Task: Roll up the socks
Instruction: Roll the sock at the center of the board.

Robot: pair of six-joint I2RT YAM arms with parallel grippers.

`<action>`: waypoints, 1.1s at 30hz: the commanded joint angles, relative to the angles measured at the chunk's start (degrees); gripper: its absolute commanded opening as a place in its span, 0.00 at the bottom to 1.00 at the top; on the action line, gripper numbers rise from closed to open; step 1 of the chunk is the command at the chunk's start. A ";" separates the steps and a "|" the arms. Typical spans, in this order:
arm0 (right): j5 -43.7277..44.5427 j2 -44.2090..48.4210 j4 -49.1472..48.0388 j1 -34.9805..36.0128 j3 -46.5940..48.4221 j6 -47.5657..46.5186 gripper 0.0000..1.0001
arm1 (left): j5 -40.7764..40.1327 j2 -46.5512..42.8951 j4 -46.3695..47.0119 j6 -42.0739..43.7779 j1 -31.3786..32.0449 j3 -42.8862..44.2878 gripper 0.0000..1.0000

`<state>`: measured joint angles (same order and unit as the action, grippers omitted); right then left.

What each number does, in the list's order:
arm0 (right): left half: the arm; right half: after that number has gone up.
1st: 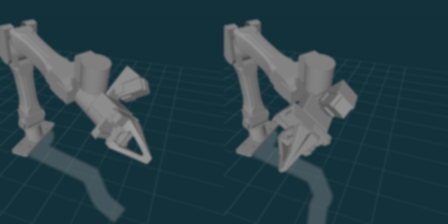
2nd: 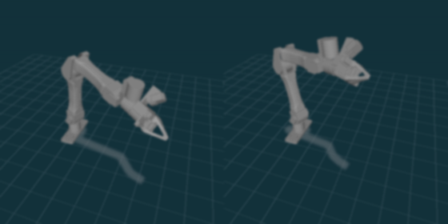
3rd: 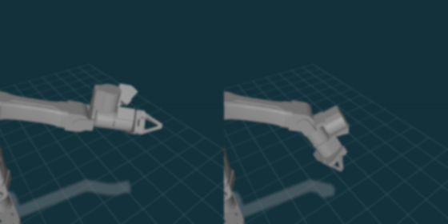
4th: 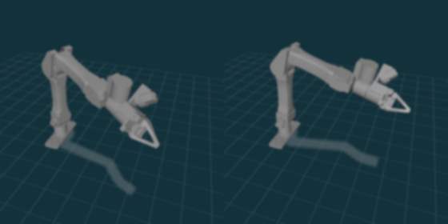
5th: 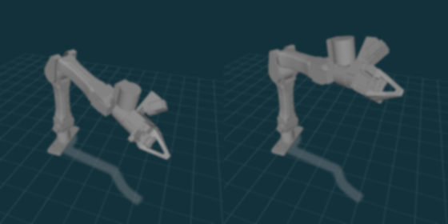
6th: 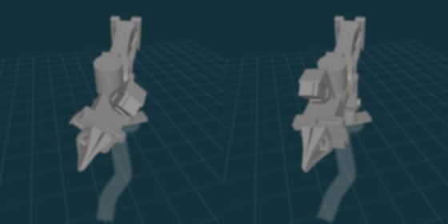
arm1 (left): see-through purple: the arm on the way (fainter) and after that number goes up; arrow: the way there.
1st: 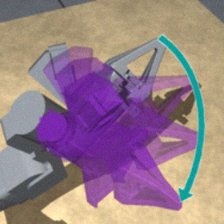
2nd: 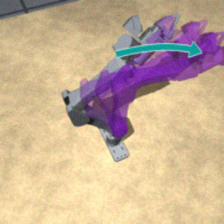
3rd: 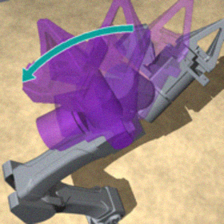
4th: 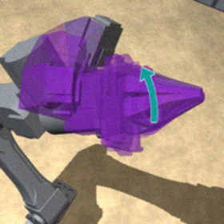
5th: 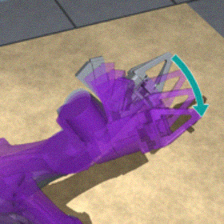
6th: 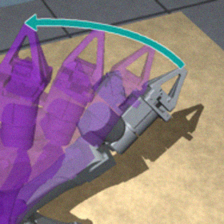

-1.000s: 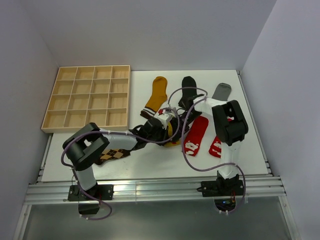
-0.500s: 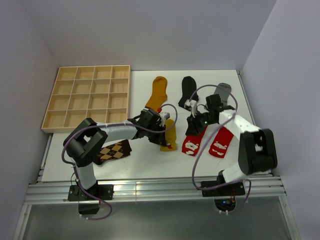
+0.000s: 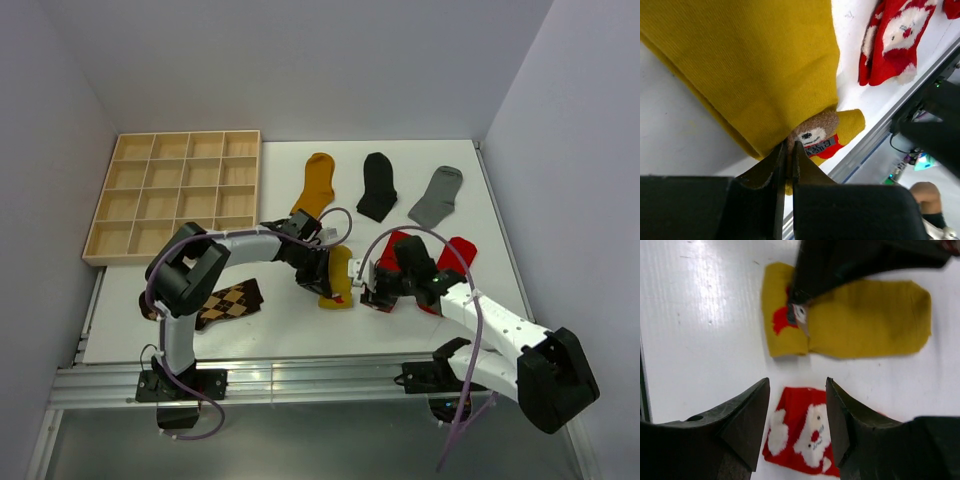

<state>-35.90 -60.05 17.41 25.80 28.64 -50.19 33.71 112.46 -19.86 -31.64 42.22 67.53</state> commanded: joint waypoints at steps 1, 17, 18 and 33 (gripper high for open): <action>4.61 1.78 -6.77 4.69 -1.05 -0.96 0.56 | -1.45 3.28 -5.63 -0.61 0.15 1.55 0.06; 12.08 -3.23 -12.57 16.56 -3.59 -2.89 0.58 | -1.55 6.36 -8.71 -1.85 -0.99 4.45 0.10; 12.78 -3.58 -13.27 17.34 -3.77 -2.80 0.57 | -1.37 6.54 -8.71 -1.76 -1.00 4.54 0.10; 18.85 -12.98 -14.16 20.52 0.44 -2.10 0.48 | 0.30 6.98 -7.48 -2.73 -1.35 3.93 0.18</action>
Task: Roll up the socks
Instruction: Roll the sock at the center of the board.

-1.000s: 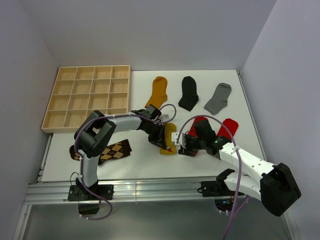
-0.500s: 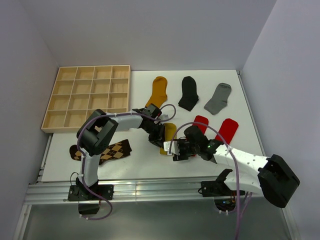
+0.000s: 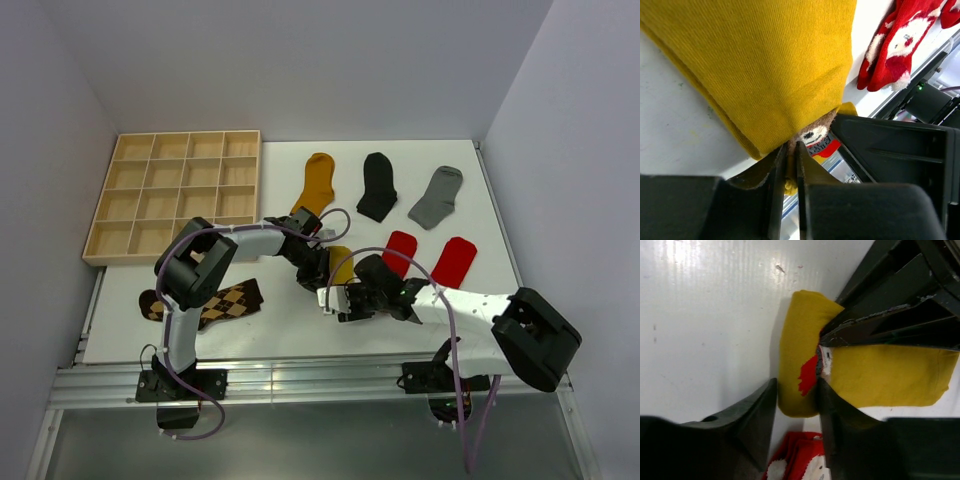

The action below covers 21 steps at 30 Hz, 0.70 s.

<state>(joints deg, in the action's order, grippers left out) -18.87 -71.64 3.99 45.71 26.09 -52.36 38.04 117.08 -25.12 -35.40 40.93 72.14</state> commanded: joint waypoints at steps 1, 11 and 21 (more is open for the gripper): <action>1.91 -2.36 -0.48 0.60 3.53 0.50 0.43 | -3.94 2.28 -1.86 0.95 -0.06 -0.86 0.19; -13.36 -8.34 17.61 -6.85 15.74 2.00 0.19 | -7.36 -6.23 10.60 -8.45 -0.76 -9.46 0.43; -29.02 -30.28 48.46 -19.87 37.79 -4.59 0.19 | -21.85 -20.56 26.16 -16.72 -0.67 -23.96 0.47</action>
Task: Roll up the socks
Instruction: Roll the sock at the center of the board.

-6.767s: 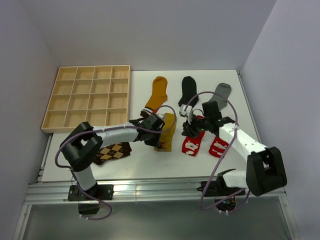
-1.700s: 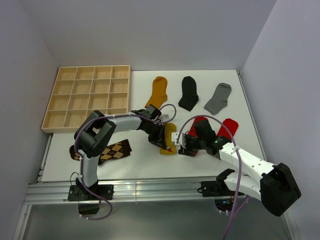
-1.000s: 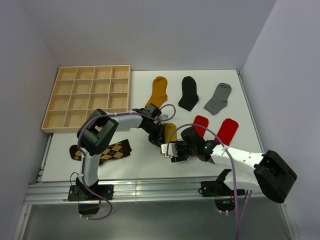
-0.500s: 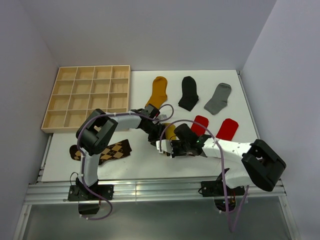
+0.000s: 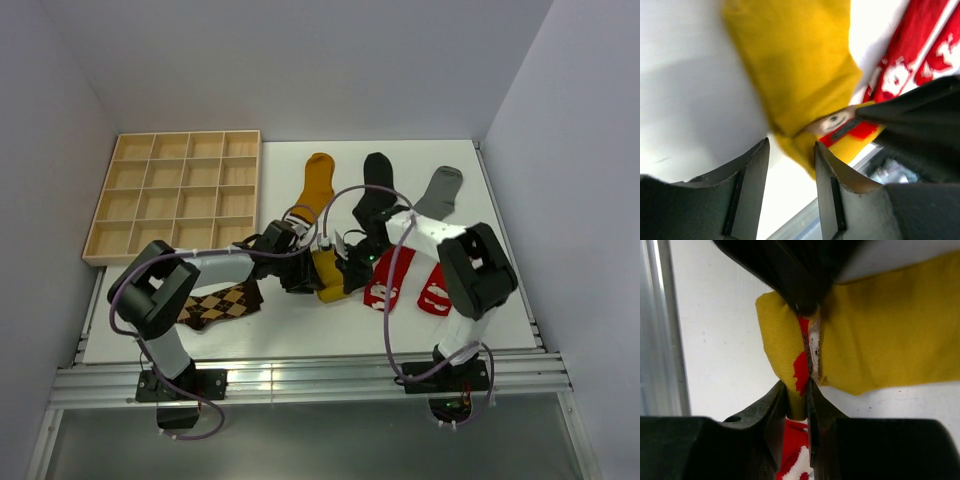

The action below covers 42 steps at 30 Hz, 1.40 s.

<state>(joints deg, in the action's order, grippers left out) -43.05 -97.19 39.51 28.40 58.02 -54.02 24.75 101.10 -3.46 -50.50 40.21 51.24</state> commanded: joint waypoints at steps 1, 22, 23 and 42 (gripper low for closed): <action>-5.46 -6.59 14.88 -3.78 7.70 -2.76 0.19 | -10.67 -5.73 5.21 -1.53 0.14 -4.04 0.47; -2.13 -29.11 29.66 -5.73 27.94 8.84 0.19 | -46.63 -7.68 21.92 34.05 23.07 -5.81 0.54; -1.95 -29.37 29.75 -5.90 28.11 9.28 0.19 | -47.25 -7.32 22.18 35.37 23.42 -5.37 0.54; 2.18 -34.12 31.60 -7.57 33.74 10.78 0.19 | -44.20 -3.10 24.65 35.92 23.09 -5.54 0.49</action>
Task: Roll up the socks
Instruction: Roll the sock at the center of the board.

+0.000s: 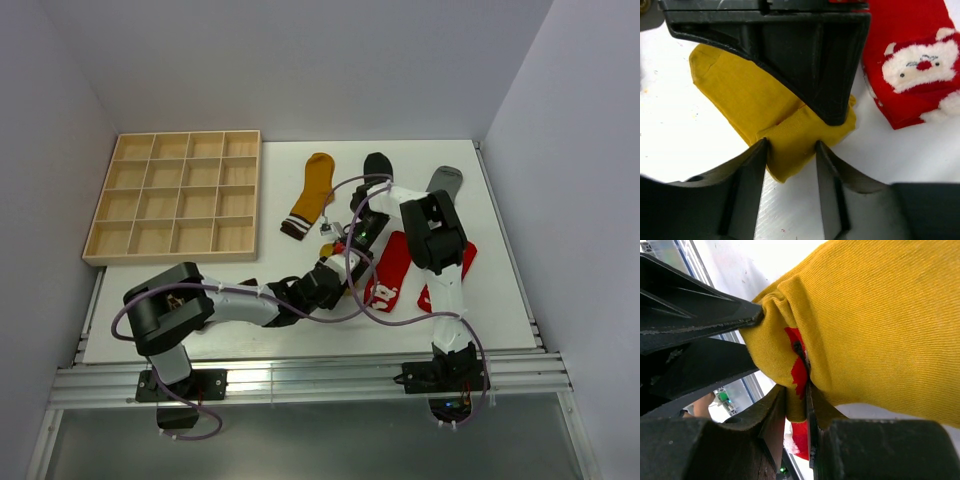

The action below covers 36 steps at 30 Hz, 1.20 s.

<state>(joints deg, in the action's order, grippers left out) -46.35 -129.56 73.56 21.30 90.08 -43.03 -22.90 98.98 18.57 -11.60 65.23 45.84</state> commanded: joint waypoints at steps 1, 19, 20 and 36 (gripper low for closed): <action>5.65 -1.84 -2.72 -0.56 1.76 0.04 0.19 | 4.60 -1.16 2.53 -4.21 -2.47 -0.40 0.46; 3.37 17.83 -27.66 -4.59 -13.51 11.55 0.49 | 32.81 3.06 -15.48 -17.84 -11.00 6.70 0.00; 3.02 21.07 -30.90 -5.30 -14.57 12.08 0.50 | 34.57 2.97 -17.14 -18.20 -11.44 6.89 0.00; 1.61 57.10 -50.79 -9.53 -46.20 -5.64 0.56 | 54.62 7.88 -29.28 -24.00 -22.95 10.30 0.00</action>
<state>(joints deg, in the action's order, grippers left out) -44.01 -78.94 27.73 11.07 47.92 -40.64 28.08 103.44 -2.61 -34.87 43.31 54.81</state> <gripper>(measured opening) 0.549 0.053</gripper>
